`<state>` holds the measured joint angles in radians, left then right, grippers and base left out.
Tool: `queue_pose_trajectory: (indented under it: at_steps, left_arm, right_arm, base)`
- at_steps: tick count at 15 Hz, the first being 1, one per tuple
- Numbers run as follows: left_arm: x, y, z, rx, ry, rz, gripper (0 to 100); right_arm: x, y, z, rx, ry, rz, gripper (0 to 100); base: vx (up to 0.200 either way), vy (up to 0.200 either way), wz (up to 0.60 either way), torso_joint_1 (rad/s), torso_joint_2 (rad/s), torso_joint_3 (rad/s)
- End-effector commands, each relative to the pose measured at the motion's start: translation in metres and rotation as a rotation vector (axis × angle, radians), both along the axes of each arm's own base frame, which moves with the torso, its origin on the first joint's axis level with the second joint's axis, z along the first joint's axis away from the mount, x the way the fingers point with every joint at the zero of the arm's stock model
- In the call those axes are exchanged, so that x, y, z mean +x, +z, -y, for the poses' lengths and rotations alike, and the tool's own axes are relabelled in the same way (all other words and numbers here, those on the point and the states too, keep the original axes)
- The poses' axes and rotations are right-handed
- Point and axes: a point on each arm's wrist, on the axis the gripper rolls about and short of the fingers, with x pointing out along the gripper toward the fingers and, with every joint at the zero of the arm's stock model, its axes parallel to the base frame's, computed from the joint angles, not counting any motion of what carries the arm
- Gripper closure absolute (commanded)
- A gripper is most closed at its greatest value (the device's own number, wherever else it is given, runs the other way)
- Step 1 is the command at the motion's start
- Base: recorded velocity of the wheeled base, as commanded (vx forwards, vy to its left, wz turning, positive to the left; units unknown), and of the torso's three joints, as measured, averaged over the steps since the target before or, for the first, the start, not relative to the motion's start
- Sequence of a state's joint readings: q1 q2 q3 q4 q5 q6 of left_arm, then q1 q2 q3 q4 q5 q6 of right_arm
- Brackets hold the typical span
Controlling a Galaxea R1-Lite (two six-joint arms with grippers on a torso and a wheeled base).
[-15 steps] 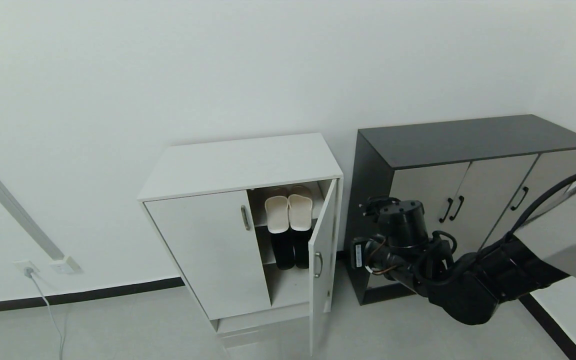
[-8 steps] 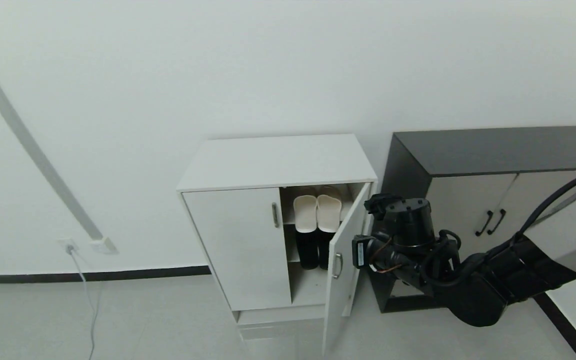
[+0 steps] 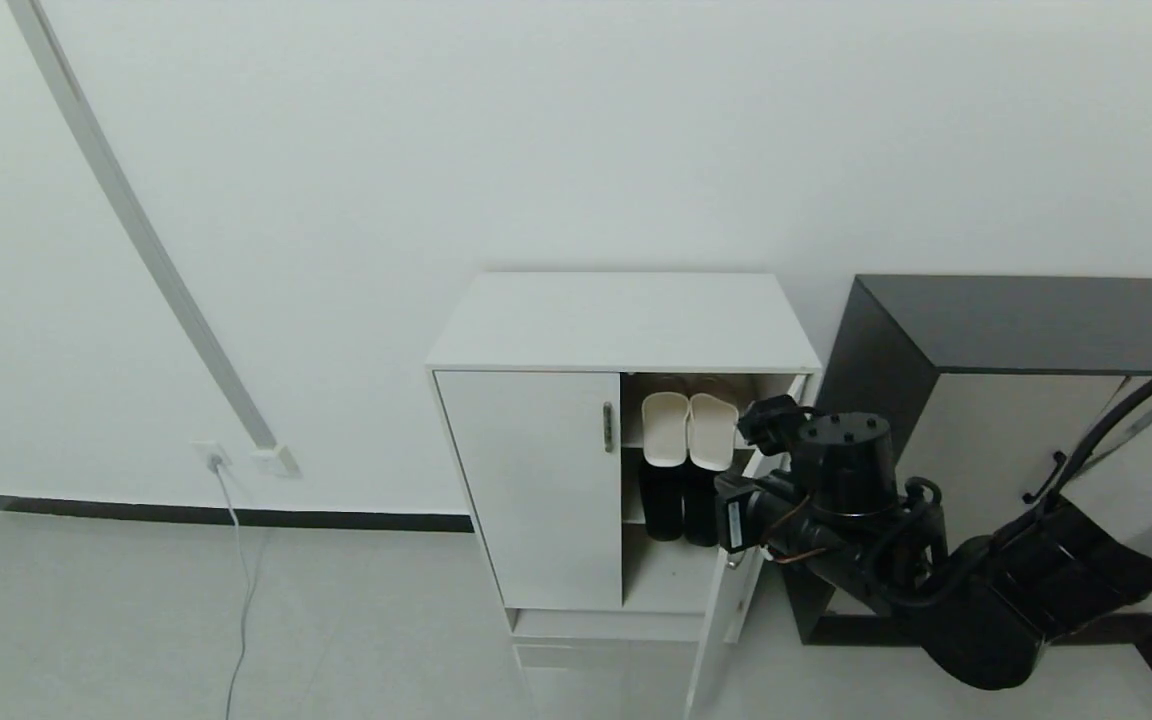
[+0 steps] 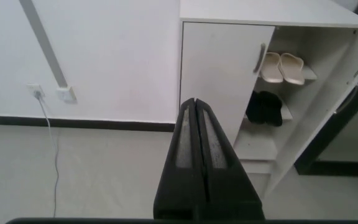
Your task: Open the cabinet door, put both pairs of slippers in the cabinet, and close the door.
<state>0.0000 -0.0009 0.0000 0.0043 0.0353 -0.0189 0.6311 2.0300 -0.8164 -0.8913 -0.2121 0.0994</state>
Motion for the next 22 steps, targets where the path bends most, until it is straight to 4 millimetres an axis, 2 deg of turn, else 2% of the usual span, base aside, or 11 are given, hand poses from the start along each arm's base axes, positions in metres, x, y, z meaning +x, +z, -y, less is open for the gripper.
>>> queue_pose_trajectory:
  at_steps: [1, 5, 9, 11, 17, 22]
  left_arm:
    - [0.000, 0.000, 0.000, -0.001, 0.000, -0.001, 100]
    - [0.000, 0.000, 0.000, -0.001, -0.002, -0.001, 100]
    - [0.000, 0.000, 0.000, -0.003, -0.002, 0.000, 100]
    - [0.000, 0.000, 0.000, -0.004, -0.002, -0.001, 100]
    - [0.000, 0.000, 0.000, -0.004, 0.000, -0.001, 100]
    - [0.000, 0.000, 0.000, -0.004, 0.000, -0.001, 100]
  right_arm:
    - [-0.005, 0.008, 0.021, -0.015, -0.038, 0.005, 100]
    - [-0.023, 0.021, 0.054, -0.109, -0.067, -0.047, 100]
    - [-0.027, -0.002, 0.066, -0.236, -0.065, -0.167, 100]
    - [-0.021, -0.013, 0.063, -0.243, -0.062, -0.194, 100]
    - [-0.004, -0.030, 0.050, -0.236, -0.054, -0.183, 100]
    - [0.012, -0.044, 0.031, -0.201, -0.029, -0.148, 100]
  base:
    - [0.000, 0.000, 0.00, 0.000, 0.00, 0.000]
    - [0.200, 0.000, 0.00, -0.006, 0.00, 0.005]
    - [0.000, 0.000, 0.00, 0.000, 0.00, 0.000]
    - [0.000, 0.000, 0.00, 0.000, 0.00, 0.000]
    - [0.000, 0.000, 0.00, 0.000, 0.00, 0.000]
    - [0.000, 0.000, 0.00, 0.000, 0.00, 0.000]
